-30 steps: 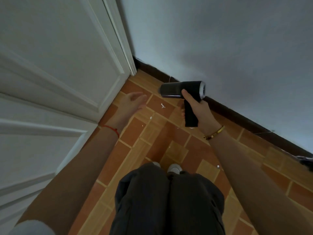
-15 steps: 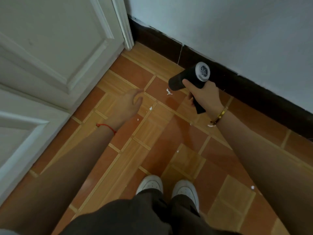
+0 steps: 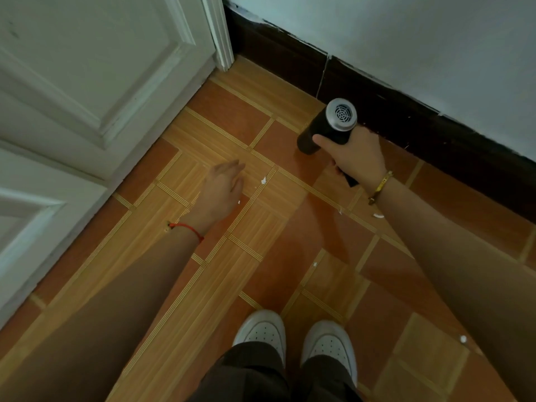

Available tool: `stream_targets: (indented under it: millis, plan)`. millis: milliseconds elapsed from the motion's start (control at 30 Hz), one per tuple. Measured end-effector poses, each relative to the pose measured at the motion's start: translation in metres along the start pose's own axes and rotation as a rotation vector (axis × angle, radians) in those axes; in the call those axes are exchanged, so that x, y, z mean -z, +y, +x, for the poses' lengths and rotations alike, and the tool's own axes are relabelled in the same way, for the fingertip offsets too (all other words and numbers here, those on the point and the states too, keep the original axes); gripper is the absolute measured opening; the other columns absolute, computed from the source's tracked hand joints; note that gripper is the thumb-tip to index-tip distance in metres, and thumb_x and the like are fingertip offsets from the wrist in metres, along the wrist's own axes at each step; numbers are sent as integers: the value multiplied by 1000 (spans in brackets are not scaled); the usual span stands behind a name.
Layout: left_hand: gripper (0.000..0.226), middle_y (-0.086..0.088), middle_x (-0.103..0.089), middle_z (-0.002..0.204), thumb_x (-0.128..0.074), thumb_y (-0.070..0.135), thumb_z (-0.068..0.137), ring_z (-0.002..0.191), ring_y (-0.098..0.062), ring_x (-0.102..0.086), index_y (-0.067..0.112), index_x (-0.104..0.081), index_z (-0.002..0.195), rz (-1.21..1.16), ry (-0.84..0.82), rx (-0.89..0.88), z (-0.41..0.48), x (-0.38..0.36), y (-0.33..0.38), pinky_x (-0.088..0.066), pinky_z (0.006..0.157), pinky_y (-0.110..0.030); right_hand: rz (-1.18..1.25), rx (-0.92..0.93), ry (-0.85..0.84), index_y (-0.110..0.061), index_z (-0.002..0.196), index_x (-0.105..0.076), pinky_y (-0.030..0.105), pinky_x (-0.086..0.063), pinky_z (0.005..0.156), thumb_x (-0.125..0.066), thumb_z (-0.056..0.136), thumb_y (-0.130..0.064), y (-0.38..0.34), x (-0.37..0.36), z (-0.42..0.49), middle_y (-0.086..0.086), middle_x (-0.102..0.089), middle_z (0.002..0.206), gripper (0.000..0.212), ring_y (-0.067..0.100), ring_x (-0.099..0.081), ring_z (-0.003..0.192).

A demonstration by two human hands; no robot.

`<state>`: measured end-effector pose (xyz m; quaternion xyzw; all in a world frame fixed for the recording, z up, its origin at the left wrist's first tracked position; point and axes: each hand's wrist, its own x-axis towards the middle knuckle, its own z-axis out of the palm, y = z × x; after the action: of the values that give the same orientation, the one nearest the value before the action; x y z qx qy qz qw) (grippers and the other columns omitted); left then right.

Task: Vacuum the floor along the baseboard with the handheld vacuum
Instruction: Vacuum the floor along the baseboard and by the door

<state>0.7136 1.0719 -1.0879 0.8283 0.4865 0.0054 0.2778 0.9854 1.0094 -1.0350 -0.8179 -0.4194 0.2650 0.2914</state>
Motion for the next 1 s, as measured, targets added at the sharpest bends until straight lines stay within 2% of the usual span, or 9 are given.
stream_targets:
  millis: [100,200,333,433,600,700,767,867,1000]
  plan:
    - [43,-14,-45,151,-42,18,101,140,-36,-38,10,-49,143,15,-2,22,-4,-5,-1,-30,115,-52,7,-6,-20,-15,67,-62,39,-60,64,-65,75,-60,7,-1,1,1,-63,53,46,14,-62,44]
    - [44,-11,-43,153,-40,19,102,141,-35,-36,12,-47,145,7,19,48,-9,-9,0,-32,114,-54,8,-16,6,-13,71,-64,40,-60,64,-61,70,-68,11,-4,-2,4,-66,59,55,19,-66,55]
    - [47,-11,-43,153,-34,24,100,139,-36,-38,13,-48,143,10,14,72,-16,-14,-5,-35,111,-56,30,8,-120,-8,65,-64,27,-55,59,-64,82,-56,7,-5,-10,4,-64,52,51,10,-62,44]
    - [52,-11,-40,155,-30,26,97,141,-37,-35,12,-46,145,15,1,77,-20,-16,-10,-33,113,-55,6,41,-233,-14,63,-61,16,-49,49,-66,84,-50,-3,-13,-23,0,-62,49,42,6,-58,38]
    - [46,-10,-39,156,-35,18,102,142,-33,-31,10,-44,146,11,38,78,-30,-15,-8,-29,117,-49,89,63,-261,-13,81,-60,23,-50,42,-71,83,-43,-18,-29,-35,3,-62,58,32,6,-57,36]
    - [44,-10,-40,155,-36,19,104,141,-31,-33,11,-45,146,5,47,69,-34,-17,-12,-30,116,-48,67,95,-347,-16,77,-58,26,-50,46,-71,82,-44,-21,-30,-35,7,-64,58,31,9,-59,39]
    - [44,-10,-40,155,-35,21,104,141,-31,-33,12,-46,145,3,49,68,-38,-19,-17,-31,116,-49,44,119,-362,-21,76,-58,25,-47,48,-72,81,-44,-22,-33,-38,1,-62,58,28,5,-57,41]
    - [44,-9,-40,155,-34,24,104,141,-30,-34,13,-47,145,-1,65,76,-43,-20,-20,-32,115,-51,32,160,-263,-19,98,-63,20,-45,51,-73,81,-43,-25,-38,-42,-12,-55,65,32,0,-54,49]
    - [49,-5,-33,159,-34,24,102,145,-32,-26,17,-38,150,37,53,83,-50,-19,-23,-27,117,-56,-28,192,-344,-30,81,-56,20,-45,55,-72,81,-45,-29,-41,-45,-15,-53,62,22,-4,-56,49]
